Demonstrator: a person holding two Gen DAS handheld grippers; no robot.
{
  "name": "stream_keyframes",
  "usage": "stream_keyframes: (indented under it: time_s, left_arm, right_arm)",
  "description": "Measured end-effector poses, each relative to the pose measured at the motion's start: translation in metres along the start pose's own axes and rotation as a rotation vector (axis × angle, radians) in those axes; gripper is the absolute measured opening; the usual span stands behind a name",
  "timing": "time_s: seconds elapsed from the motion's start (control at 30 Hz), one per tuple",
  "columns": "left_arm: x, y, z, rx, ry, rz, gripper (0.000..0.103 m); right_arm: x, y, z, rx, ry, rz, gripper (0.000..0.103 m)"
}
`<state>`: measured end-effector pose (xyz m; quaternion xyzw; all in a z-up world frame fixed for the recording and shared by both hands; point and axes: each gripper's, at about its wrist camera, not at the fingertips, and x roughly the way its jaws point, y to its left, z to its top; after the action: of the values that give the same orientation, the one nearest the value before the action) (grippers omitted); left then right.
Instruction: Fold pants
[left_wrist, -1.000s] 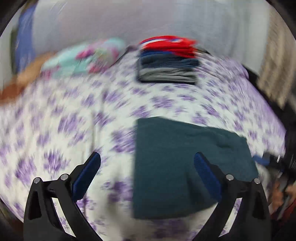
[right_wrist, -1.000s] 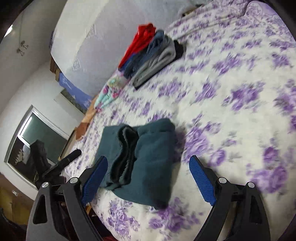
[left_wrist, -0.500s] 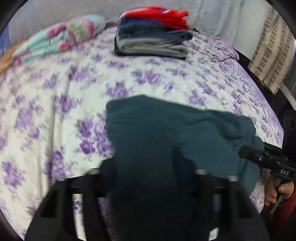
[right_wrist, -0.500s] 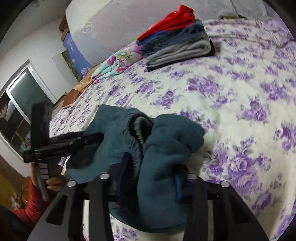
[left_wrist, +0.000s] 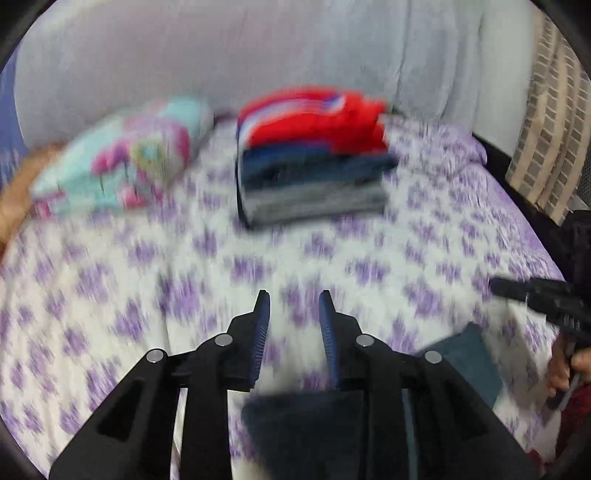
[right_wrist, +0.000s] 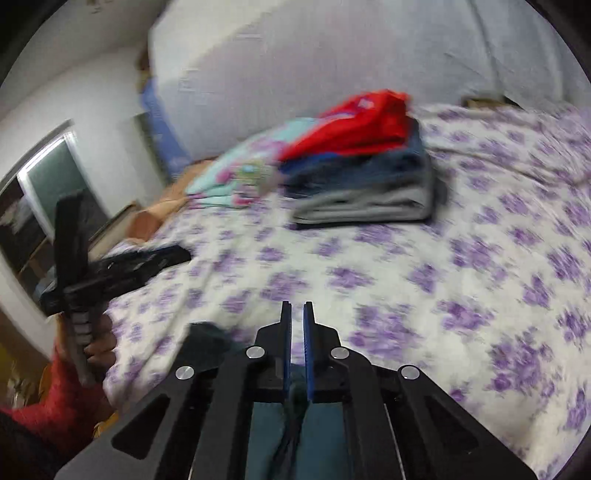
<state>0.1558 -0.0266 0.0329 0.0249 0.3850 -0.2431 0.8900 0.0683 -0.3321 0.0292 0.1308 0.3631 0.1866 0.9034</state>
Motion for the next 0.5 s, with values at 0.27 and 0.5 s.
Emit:
stream_keyframes:
  time_s: [0.27,0.5]
  left_arm:
    - [0.000,0.027,-0.102,-0.080,0.160,-0.001,0.060]
    - [0.035,-0.007,-0.104,0.009,0.153,0.033,0.057]
  right_arm:
    - [0.001,-0.049,-0.061,0.224,0.094,0.073,0.099]
    - [0.043,0.009,-0.085,0.035,0.138,0.034,0.081]
